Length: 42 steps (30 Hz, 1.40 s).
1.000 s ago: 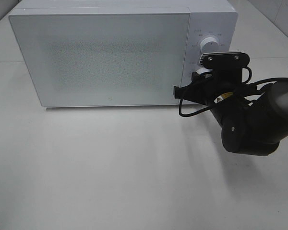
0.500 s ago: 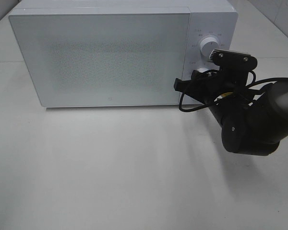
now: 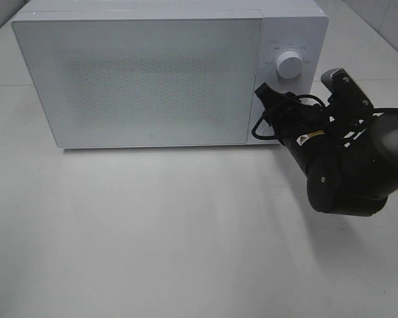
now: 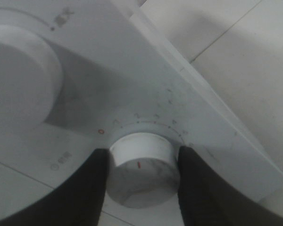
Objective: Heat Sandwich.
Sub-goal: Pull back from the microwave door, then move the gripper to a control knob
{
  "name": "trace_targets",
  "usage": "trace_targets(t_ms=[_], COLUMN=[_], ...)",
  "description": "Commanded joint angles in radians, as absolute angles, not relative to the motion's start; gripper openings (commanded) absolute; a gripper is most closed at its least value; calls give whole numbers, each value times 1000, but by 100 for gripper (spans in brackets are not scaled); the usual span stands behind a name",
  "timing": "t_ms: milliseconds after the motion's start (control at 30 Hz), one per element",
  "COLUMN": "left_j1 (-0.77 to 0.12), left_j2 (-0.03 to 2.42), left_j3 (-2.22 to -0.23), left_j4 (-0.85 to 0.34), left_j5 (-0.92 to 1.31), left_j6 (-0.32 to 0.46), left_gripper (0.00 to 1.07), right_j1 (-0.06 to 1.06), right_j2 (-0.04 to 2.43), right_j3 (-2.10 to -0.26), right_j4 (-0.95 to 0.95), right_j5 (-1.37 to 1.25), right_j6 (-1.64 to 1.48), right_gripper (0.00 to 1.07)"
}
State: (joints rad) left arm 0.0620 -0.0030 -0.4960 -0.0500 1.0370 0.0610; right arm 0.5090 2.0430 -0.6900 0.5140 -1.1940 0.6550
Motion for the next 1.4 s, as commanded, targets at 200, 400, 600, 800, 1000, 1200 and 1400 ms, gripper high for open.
trace_targets(t_ms=[200, 400, 600, 800, 1000, 1200, 1400], left_j1=[67, 67, 67, 67, 67, 67, 67], left_j2=[-30, -30, -30, -30, -30, -30, -30], left_j3=[-493, -493, -493, -493, -493, -493, -493], left_j4=[-57, -57, -57, -57, -57, -57, -57], left_j5=[1028, 1028, 1028, 1028, 1028, 1028, 1028], left_j6=[59, 59, 59, 59, 59, 59, 59], left_gripper=[101, 101, 101, 101, 101, 101, 101], right_j1=[501, 501, 501, 501, 501, 501, 501], right_j2=[2037, 2037, 2037, 2037, 2037, 2037, 2037], right_j3=[-704, -704, -704, -704, -704, -704, -704], right_j4=[493, 493, 495, 493, 497, 496, 490], right_j5=[-1249, -1248, -1248, -1248, -1276, -1309, -1307], right_j6=[943, 1093, 1249, 1407, 1616, 1681, 1676], right_gripper=[10, 11, 12, 12, 13, 14, 14])
